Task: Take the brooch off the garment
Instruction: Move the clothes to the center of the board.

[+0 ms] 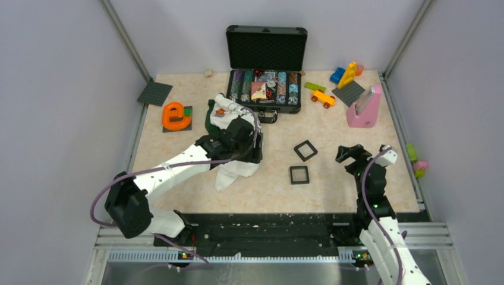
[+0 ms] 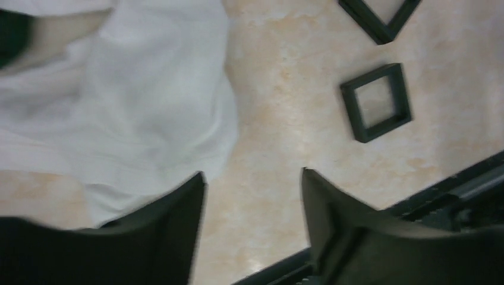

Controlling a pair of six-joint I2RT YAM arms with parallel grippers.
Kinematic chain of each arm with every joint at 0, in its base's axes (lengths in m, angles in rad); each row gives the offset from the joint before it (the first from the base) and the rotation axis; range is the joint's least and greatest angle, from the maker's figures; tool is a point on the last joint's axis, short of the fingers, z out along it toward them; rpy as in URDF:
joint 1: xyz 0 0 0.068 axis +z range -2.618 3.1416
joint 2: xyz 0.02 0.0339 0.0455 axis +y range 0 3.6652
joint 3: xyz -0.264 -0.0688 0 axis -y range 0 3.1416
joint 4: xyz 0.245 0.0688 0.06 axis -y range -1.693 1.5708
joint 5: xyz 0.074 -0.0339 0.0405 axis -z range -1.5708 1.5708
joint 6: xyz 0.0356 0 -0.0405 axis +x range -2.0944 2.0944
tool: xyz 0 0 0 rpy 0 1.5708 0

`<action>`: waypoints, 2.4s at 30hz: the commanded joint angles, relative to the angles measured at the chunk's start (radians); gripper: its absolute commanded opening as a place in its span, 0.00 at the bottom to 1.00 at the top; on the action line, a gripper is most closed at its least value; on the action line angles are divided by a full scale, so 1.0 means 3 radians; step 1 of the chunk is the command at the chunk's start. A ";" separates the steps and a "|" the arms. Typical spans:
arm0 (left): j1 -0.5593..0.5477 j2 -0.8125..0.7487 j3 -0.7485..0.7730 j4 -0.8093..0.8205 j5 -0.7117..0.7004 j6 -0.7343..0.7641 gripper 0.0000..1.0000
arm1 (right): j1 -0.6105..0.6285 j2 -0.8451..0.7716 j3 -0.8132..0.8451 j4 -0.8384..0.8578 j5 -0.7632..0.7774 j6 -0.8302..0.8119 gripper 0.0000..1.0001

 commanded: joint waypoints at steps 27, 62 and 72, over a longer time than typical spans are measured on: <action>0.0604 0.0656 0.0371 -0.0261 -0.0613 0.0449 0.00 | 0.0012 0.0125 0.0081 0.0140 -0.0014 -0.0078 0.96; 0.1125 -0.1268 -0.1062 0.0874 0.0645 -0.0517 0.74 | 0.1475 0.2446 0.1478 0.0725 -0.1399 -0.0587 0.89; 0.2157 -0.0488 -0.1473 0.2143 0.1401 -0.0773 0.68 | 0.1733 0.4126 0.2720 0.0991 -0.1560 -0.0411 0.74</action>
